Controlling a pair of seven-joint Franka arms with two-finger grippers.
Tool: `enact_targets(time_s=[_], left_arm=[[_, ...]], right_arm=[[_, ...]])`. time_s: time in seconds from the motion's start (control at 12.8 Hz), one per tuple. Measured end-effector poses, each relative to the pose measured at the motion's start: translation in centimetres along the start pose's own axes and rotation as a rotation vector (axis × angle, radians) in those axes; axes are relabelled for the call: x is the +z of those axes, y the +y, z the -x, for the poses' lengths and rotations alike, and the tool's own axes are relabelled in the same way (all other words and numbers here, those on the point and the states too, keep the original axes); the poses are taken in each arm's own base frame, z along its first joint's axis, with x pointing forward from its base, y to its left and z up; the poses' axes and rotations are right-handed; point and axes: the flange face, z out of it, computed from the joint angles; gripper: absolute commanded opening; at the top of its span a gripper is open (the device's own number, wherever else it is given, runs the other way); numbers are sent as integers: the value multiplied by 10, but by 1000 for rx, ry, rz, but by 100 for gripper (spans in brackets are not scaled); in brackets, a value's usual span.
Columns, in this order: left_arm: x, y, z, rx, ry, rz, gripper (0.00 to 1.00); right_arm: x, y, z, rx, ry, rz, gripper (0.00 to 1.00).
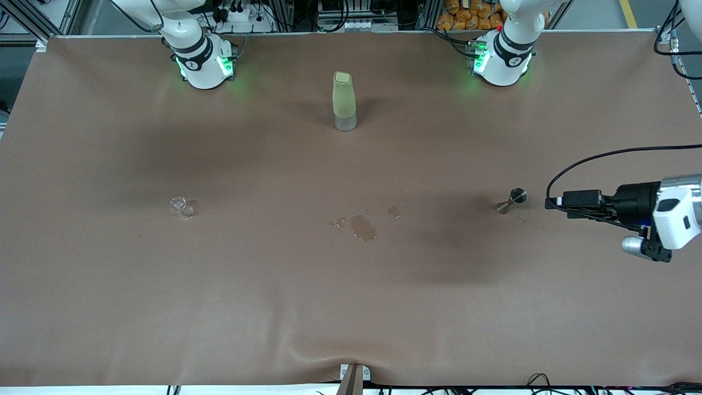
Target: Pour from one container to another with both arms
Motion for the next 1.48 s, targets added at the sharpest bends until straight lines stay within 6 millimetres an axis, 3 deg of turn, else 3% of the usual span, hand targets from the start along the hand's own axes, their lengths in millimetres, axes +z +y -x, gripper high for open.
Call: enact_targets(time_s=[0.16, 0.31, 0.47, 0.55, 0.78, 1.25, 1.48], left_arm=[[-13, 24, 10, 43, 7, -232, 100], [-35, 39, 21, 62, 46, -325, 100], [-60, 39, 30, 68, 104, -358, 100], [-71, 33, 33, 67, 124, -373, 100], [-104, 1, 48, 20, 173, -426, 100], [-124, 45, 112, -74, 182, -503, 100], [-130, 52, 133, -94, 189, -506, 100]], right_arm=[[-13, -56, -18, 116, -43, 43, 100], [-15, -110, -42, 204, -67, 108, 100], [-11, -146, -58, 260, -76, 152, 100], [-9, -155, -63, 282, -75, 166, 100], [-3, -159, -75, 305, -26, 211, 100], [25, -154, -57, 311, 37, 244, 100], [28, -147, -53, 324, 42, 252, 100]])
